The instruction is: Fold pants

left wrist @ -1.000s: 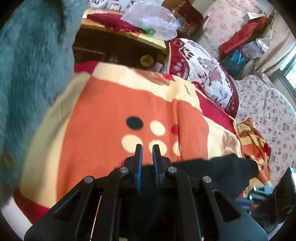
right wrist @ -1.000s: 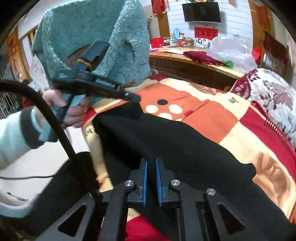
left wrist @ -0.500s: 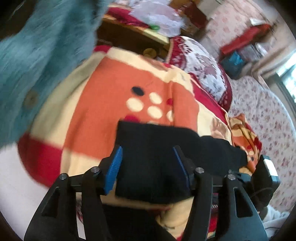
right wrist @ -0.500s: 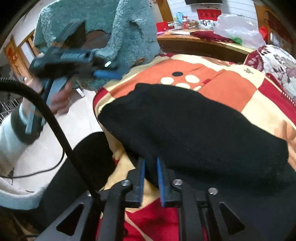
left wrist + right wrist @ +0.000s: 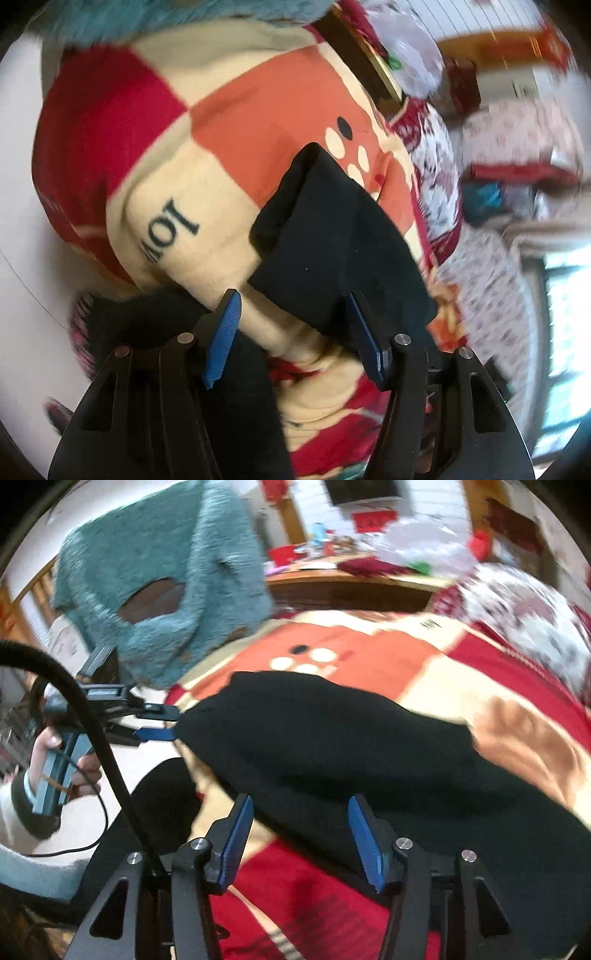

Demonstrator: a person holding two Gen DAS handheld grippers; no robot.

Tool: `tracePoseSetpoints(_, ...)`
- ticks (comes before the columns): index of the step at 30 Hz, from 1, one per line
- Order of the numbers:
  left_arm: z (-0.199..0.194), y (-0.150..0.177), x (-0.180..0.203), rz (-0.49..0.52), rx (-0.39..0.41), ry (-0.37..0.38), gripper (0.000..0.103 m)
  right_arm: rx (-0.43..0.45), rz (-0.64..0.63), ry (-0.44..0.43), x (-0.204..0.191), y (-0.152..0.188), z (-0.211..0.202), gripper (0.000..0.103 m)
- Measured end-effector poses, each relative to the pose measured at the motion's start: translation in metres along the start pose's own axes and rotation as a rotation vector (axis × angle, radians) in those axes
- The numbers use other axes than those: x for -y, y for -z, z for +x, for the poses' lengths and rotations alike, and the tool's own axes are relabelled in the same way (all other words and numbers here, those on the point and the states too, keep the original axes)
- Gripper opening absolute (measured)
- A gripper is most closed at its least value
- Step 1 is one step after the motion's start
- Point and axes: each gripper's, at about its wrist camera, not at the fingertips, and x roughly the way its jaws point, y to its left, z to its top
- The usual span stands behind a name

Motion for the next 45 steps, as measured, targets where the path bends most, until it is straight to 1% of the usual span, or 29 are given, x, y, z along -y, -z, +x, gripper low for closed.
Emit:
tracePoseSetpoints(3, -0.002, 0.001, -0.002, -0.068, 0.047, 0.037, 0.059, 0.012, 0.061, -0.006, 0.013, 0.005, -0.005, 0.052)
tracePoseSetpoints(5, -0.003, 0.001, -0.001, -0.100, 0.085, 0.069, 0.060, 0.015, 0.078, -0.012, 0.017, 0.007, -0.006, 0.052)
tracePoseSetpoints(6, -0.002, 0.001, 0.000, -0.102, 0.089, 0.074, 0.060, 0.014, 0.084, -0.012, 0.018, 0.008, -0.006, 0.052)
tracePoseSetpoints(10, 0.009, 0.002, 0.005, -0.102, 0.062, 0.073, 0.060, 0.011, 0.080, -0.021, 0.018, 0.007, -0.003, 0.052)
tracePoseSetpoints(11, 0.011, 0.002, 0.004, -0.112, 0.057, 0.079, 0.053, 0.009, 0.076, -0.020, 0.018, 0.009, -0.003, 0.052)
tracePoseSetpoints(12, 0.009, 0.003, 0.003, -0.119, 0.072, 0.075, 0.046, 0.008, 0.071, -0.017, 0.017, 0.009, -0.002, 0.052)
tracePoseSetpoints(13, 0.005, 0.003, 0.004, -0.113, 0.105, 0.055, 0.035, 0.005, 0.067, -0.017, 0.017, 0.010, -0.001, 0.052)
tracePoseSetpoints(14, -0.001, 0.003, 0.007, -0.087, 0.134, 0.036, 0.029, 0.001, 0.058, -0.023, 0.015, 0.010, 0.001, 0.052)
tracePoseSetpoints(15, -0.005, 0.003, 0.012, -0.062, 0.148, 0.028, 0.024, -0.001, 0.043, -0.029, 0.013, 0.011, 0.001, 0.052)
tracePoseSetpoints(16, -0.009, 0.003, 0.016, -0.036, 0.161, 0.012, 0.016, 0.000, 0.025, -0.038, 0.009, 0.011, 0.002, 0.052)
tracePoseSetpoints(17, -0.012, 0.002, 0.022, -0.004, 0.172, -0.011, 0.014, 0.005, -0.012, -0.055, 0.003, 0.011, 0.002, 0.052)
tracePoseSetpoints(19, -0.011, -0.001, 0.032, 0.060, 0.165, -0.021, 0.012, 0.011, -0.079, -0.060, -0.008, 0.012, 0.005, 0.052)
tracePoseSetpoints(22, -0.002, -0.008, 0.043, 0.113, 0.142, -0.027, 0.011, 0.013, -0.166, -0.023, -0.020, 0.014, 0.015, 0.052)
tracePoseSetpoints(25, 0.009, -0.011, 0.053, 0.143, 0.116, -0.033, 0.011, -0.007, -0.217, 0.041, -0.023, 0.014, 0.029, 0.052)
tracePoseSetpoints(27, 0.009, -0.010, 0.054, 0.145, 0.111, -0.019, 0.011, -0.023, -0.241, 0.104, -0.021, 0.012, 0.036, 0.052)
tracePoseSetpoints(29, 0.003, -0.007, 0.052, 0.155, 0.130, -0.037, 0.011, -0.025, -0.240, 0.086, -0.020, 0.010, 0.034, 0.052)
tracePoseSetpoints(31, 0.001, -0.007, 0.046, 0.138, 0.123, -0.034, 0.012, -0.018, -0.243, 0.067, -0.021, 0.009, 0.032, 0.052)
tracePoseSetpoints(33, 0.003, -0.008, 0.037, 0.086, 0.097, -0.036, 0.025, -0.029, -0.241, 0.072, -0.022, 0.010, 0.037, 0.052)
tracePoseSetpoints(34, 0.004, -0.008, 0.033, 0.058, 0.091, -0.038, 0.037, -0.032, -0.235, 0.070, -0.022, 0.010, 0.039, 0.052)
tracePoseSetpoints(35, 0.005, -0.007, 0.028, 0.034, 0.086, -0.034, 0.043, -0.031, -0.226, 0.067, -0.021, 0.010, 0.039, 0.052)
tracePoseSetpoints(37, 0.007, -0.005, 0.025, 0.021, 0.078, -0.031, 0.044, -0.026, -0.207, 0.056, -0.020, 0.010, 0.038, 0.052)
tracePoseSetpoints(40, 0.010, -0.002, 0.031, 0.055, 0.089, -0.047, 0.044, -0.030, -0.200, 0.049, -0.019, 0.010, 0.037, 0.052)
tracePoseSetpoints(41, 0.010, -0.001, 0.036, 0.078, 0.090, -0.058, 0.043, -0.031, -0.198, 0.048, -0.019, 0.009, 0.037, 0.052)
tracePoseSetpoints(42, 0.011, -0.001, 0.040, 0.091, 0.091, -0.068, 0.037, -0.030, -0.191, 0.041, -0.018, 0.009, 0.037, 0.052)
tracePoseSetpoints(43, 0.011, -0.001, 0.044, 0.108, 0.098, -0.078, 0.017, -0.023, -0.178, 0.028, -0.017, 0.008, 0.036, 0.051)
tracePoseSetpoints(44, 0.012, -0.002, 0.049, 0.128, 0.104, -0.085, 0.014, -0.016, -0.172, 0.014, -0.016, 0.008, 0.034, 0.040)
tracePoseSetpoints(45, 0.012, -0.003, 0.055, 0.146, 0.110, -0.086, 0.012, -0.009, -0.164, 0.005, -0.016, 0.007, 0.034, 0.028)
